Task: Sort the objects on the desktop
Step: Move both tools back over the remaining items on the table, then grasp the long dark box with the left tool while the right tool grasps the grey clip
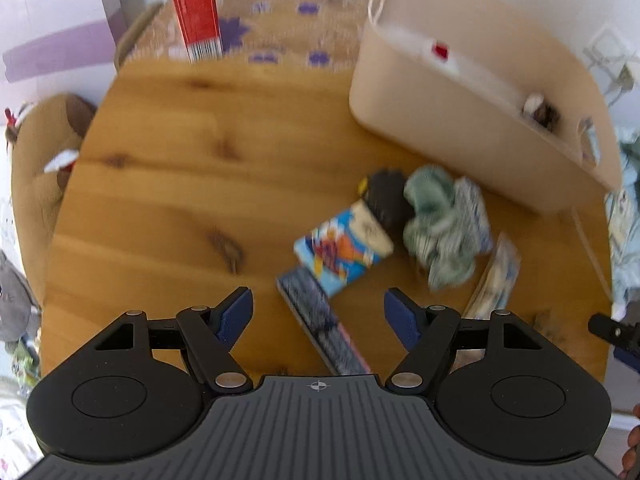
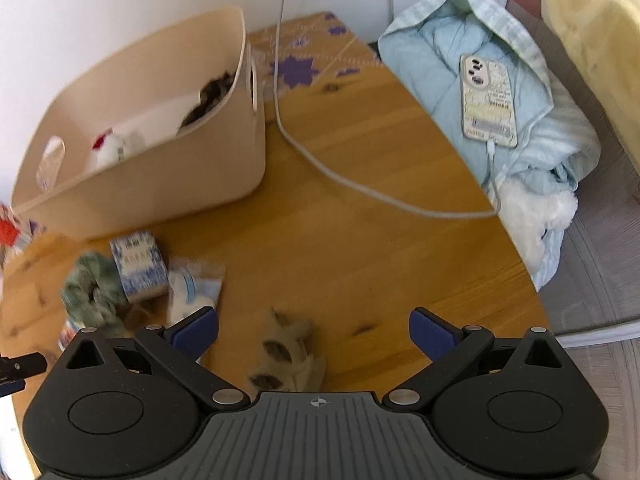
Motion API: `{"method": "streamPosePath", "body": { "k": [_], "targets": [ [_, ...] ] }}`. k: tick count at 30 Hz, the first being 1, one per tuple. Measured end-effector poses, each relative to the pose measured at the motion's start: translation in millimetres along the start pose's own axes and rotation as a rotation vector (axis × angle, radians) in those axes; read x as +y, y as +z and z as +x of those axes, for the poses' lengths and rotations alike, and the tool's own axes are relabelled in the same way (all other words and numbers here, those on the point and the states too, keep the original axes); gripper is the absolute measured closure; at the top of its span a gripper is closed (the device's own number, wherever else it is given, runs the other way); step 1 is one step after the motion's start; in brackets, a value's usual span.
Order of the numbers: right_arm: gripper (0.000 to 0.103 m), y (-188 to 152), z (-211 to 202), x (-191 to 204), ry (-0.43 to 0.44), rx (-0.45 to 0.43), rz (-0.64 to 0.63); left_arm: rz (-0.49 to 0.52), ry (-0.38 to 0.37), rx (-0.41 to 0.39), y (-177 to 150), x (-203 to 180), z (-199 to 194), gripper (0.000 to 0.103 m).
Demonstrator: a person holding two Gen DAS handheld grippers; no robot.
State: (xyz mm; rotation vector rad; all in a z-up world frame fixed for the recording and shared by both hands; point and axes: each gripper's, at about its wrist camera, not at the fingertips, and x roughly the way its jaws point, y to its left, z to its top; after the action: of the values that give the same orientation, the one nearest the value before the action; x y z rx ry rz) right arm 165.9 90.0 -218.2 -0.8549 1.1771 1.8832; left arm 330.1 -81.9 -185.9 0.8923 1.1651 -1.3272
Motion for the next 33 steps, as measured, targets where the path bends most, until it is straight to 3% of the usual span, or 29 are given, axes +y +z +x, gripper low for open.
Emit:
{"method": "streamPosePath", "body": {
  "k": [6, 19, 31, 33],
  "targets": [
    [0.0, -14.4, 19.0, 7.7, -0.007, 0.07, -0.029, 0.009, -0.005, 0.092, -15.0, -1.1, 22.2, 0.029],
    [0.0, -32.4, 49.8, 18.4, -0.043, 0.183, -0.062, 0.03, 0.012, 0.166, -31.7, -6.4, 47.4, 0.029],
    [0.0, -37.9, 71.8, 32.2, -0.095, 0.238, -0.169, 0.071, 0.013, 0.143, -40.9, -9.3, 60.4, 0.029],
    [0.0, -38.1, 71.8, 33.5, -0.094, 0.235, -0.184, 0.083, 0.007, 0.146, -41.1, -9.4, 61.5, 0.022]
  ]
}}
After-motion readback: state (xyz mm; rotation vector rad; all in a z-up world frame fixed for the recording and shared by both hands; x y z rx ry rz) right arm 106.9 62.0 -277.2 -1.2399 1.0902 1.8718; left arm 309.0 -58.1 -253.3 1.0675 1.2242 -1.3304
